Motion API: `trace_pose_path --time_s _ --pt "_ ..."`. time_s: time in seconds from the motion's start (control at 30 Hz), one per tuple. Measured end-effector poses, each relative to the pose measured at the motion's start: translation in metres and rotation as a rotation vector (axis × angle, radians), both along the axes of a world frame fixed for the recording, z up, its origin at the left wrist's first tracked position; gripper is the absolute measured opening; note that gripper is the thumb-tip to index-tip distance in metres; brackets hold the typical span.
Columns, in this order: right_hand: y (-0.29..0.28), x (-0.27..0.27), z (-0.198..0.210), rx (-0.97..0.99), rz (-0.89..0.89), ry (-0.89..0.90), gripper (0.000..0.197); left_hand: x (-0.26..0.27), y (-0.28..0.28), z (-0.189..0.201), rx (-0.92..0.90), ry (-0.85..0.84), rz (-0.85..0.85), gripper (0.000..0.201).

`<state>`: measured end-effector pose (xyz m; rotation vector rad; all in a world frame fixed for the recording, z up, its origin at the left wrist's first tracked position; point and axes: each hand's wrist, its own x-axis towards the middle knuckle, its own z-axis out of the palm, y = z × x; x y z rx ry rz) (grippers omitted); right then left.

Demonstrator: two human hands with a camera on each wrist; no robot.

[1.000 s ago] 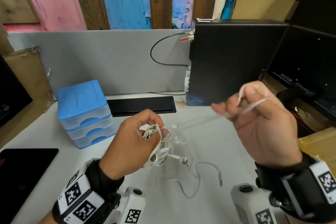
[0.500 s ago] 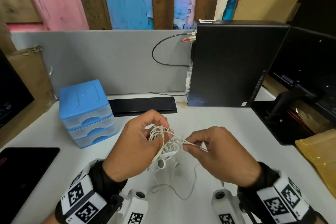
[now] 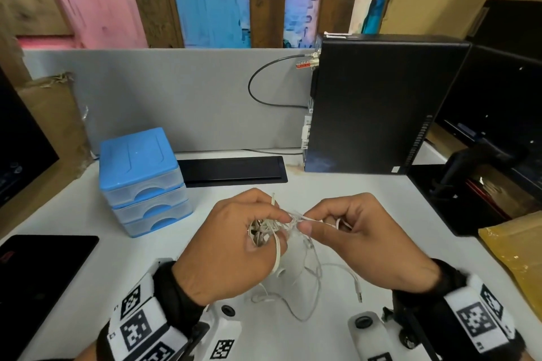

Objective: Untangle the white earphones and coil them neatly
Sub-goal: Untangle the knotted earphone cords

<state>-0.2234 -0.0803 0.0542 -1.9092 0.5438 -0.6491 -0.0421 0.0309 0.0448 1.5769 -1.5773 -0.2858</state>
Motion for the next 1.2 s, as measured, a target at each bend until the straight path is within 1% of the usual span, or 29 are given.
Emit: trace_pose_path --time_s 0.03,0.13,0.17,0.23,0.3,0.33,0.37,0.43,0.5,0.57,0.67,0.8,0.97,1.07,1.13,1.2 --pt "0.000 0.000 0.000 0.010 0.005 -0.015 0.011 -0.001 0.000 0.001 0.011 0.024 -0.006 0.017" --pt "0.001 0.002 -0.002 0.050 0.039 -0.070 0.013 -0.002 -0.001 -0.001 0.043 0.039 0.027 0.028" --pt "0.001 0.003 -0.002 0.056 0.040 -0.081 0.014 -0.001 -0.001 -0.001 0.037 0.018 0.035 0.026" --pt "-0.001 0.004 -0.004 0.052 0.011 -0.089 0.011 0.000 -0.002 -0.002 0.024 -0.025 0.035 0.012" --pt "-0.004 0.003 -0.005 0.035 -0.037 -0.081 0.005 0.003 -0.003 -0.003 0.026 -0.016 0.028 0.003" --pt "-0.005 0.003 -0.005 0.020 -0.048 -0.058 0.005 0.004 -0.004 -0.003 0.034 0.013 0.016 0.003" --pt "-0.006 0.002 -0.006 -0.003 -0.047 -0.018 0.009 0.004 -0.004 -0.002 0.043 0.061 -0.004 0.005" --pt "-0.006 0.001 -0.006 -0.045 -0.022 0.081 0.016 0.005 -0.005 -0.001 0.064 0.194 -0.057 0.008" --pt "-0.004 0.002 -0.006 -0.042 0.011 0.104 0.013 0.006 -0.005 0.001 0.096 0.291 -0.105 0.012" --pt "-0.005 0.003 -0.007 -0.038 -0.003 0.070 0.004 0.009 -0.006 0.000 0.115 0.275 -0.125 0.014" --pt "-0.007 0.003 -0.009 -0.056 -0.049 0.053 0.011 0.012 -0.006 -0.002 0.132 0.269 -0.142 0.016" --pt "-0.005 0.005 -0.013 -0.139 -0.164 0.063 0.012 0.010 -0.006 -0.003 0.141 0.266 -0.160 0.016" --pt "0.002 0.010 -0.021 -0.206 -0.284 0.031 0.014 0.005 -0.005 -0.004 0.086 0.228 -0.075 0.008" --pt "0.005 0.011 -0.021 -0.247 -0.318 0.048 0.013 0.003 -0.003 -0.002 0.062 0.202 -0.017 0.011" --pt "0.009 0.011 -0.019 -0.314 -0.324 0.047 0.011 0.004 -0.003 -0.003 0.043 0.172 0.001 0.014" --pt "0.013 0.011 -0.017 -0.469 -0.353 0.010 0.013 0.004 -0.003 -0.003 0.037 0.144 0.004 0.016"
